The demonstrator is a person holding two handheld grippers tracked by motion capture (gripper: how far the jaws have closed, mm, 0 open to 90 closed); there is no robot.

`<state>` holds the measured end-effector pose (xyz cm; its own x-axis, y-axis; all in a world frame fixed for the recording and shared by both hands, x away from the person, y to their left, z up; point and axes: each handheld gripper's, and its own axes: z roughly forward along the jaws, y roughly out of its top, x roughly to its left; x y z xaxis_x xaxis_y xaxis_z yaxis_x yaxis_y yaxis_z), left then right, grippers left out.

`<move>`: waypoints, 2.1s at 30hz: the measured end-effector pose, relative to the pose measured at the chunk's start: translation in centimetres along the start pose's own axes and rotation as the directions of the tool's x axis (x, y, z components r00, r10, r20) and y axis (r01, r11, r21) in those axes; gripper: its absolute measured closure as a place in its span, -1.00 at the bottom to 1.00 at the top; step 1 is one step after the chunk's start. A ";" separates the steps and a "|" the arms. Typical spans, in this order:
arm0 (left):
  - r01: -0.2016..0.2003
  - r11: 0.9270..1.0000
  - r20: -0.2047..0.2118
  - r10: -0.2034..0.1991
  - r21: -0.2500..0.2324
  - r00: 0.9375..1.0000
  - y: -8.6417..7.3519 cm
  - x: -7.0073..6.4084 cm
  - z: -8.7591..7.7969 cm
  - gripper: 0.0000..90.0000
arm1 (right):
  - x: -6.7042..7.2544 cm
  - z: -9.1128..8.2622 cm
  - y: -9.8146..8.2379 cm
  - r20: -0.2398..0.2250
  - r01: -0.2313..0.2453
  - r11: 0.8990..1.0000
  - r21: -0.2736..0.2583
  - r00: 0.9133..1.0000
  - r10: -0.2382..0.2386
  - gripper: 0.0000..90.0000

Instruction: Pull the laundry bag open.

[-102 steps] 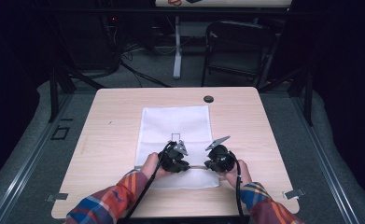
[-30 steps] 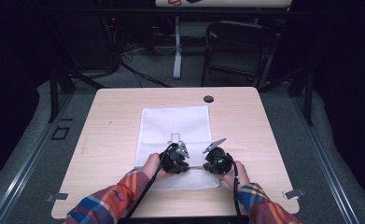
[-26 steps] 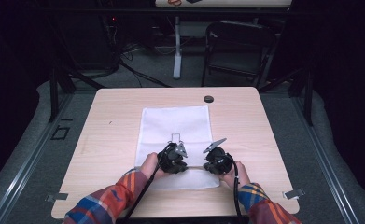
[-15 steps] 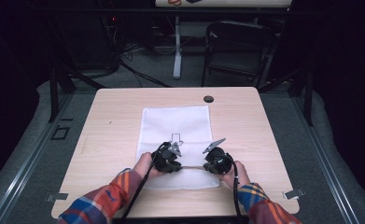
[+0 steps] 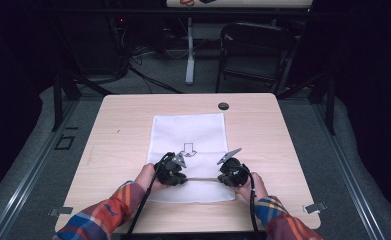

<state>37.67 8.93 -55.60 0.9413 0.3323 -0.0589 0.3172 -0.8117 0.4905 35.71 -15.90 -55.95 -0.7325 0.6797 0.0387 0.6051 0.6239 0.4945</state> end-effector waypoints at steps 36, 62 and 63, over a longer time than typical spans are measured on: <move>0.056 0.998 -0.045 -0.055 0.027 0.997 -3.6 1.4 -2.5 0.81 | 0.0 0.0 0.0 0.000 -0.007 1.000 0.002 1.000 0.007 1.00; 0.115 0.993 -0.076 -0.112 0.038 0.991 -5.6 2.0 -3.9 0.82 | 0.0 0.0 0.1 0.002 0.000 1.000 0.007 1.000 0.000 1.00; 0.116 0.993 -0.078 -0.113 0.037 0.990 -5.7 2.0 -3.9 0.82 | 0.0 0.0 0.1 0.003 0.001 1.000 0.008 1.000 -0.001 1.00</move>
<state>37.33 16.08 -55.07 0.8874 0.4587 -0.0458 0.4287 -0.7847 0.4477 35.76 -15.90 -55.89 -0.7320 0.6803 0.0362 0.6072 0.6274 0.4876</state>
